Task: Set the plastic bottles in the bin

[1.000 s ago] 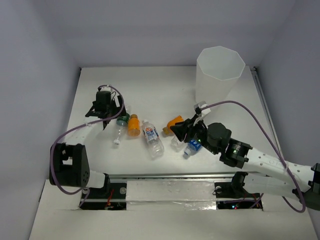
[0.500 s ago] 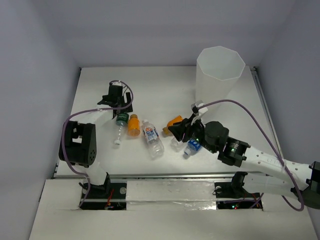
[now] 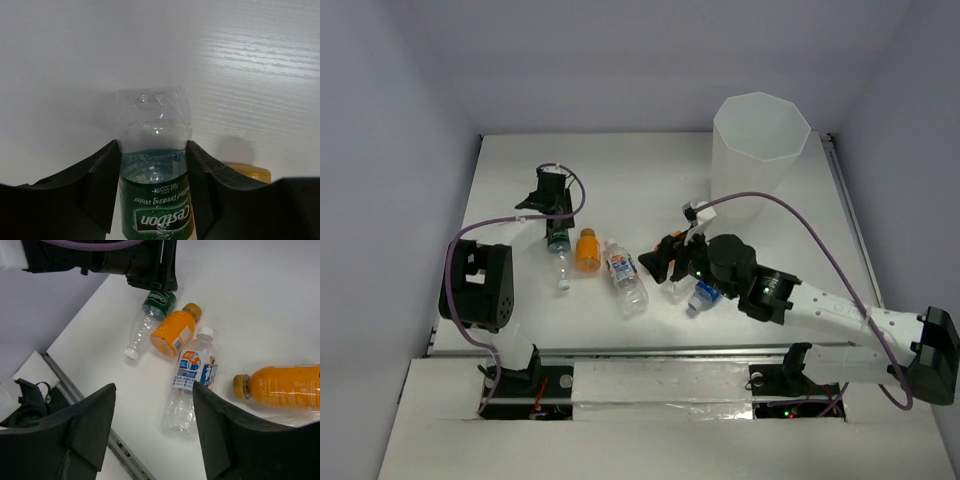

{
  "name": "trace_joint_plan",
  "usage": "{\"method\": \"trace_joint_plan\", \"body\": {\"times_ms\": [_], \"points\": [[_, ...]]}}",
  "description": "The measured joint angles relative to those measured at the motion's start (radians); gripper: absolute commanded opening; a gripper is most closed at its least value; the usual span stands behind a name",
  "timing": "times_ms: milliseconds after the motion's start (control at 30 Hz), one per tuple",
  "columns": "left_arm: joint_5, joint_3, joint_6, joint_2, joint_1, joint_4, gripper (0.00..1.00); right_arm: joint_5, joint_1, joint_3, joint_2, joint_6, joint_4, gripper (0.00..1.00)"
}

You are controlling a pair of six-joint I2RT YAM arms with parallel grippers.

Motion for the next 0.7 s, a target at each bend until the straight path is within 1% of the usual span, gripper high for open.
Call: {"method": "trace_joint_plan", "body": {"times_ms": [67,167,367,533,667,700], "points": [[-0.013,0.0,0.0,-0.017,0.0,-0.014,0.34,0.0,0.0,0.019,0.045,0.003,-0.001,0.71],[-0.026,0.0,0.002,-0.091,0.0,-0.039,0.34,0.002,0.0,0.077,0.159,0.016,-0.004,0.72],[-0.039,-0.003,-0.001,-0.388,0.0,-0.022,0.34,-0.01,-0.001,0.254,0.431,0.034,-0.04,0.74],[-0.025,-0.033,-0.017,-0.616,0.002,0.023,0.34,-0.029,-0.015,0.465,0.65,0.031,-0.112,0.75],[0.019,-0.079,-0.048,-0.779,0.025,0.055,0.34,-0.039,-0.025,0.64,0.811,0.035,-0.169,0.78],[0.028,-0.089,-0.056,-0.82,0.029,0.061,0.34,-0.043,-0.027,0.683,0.849,0.039,-0.187,0.8]]}}
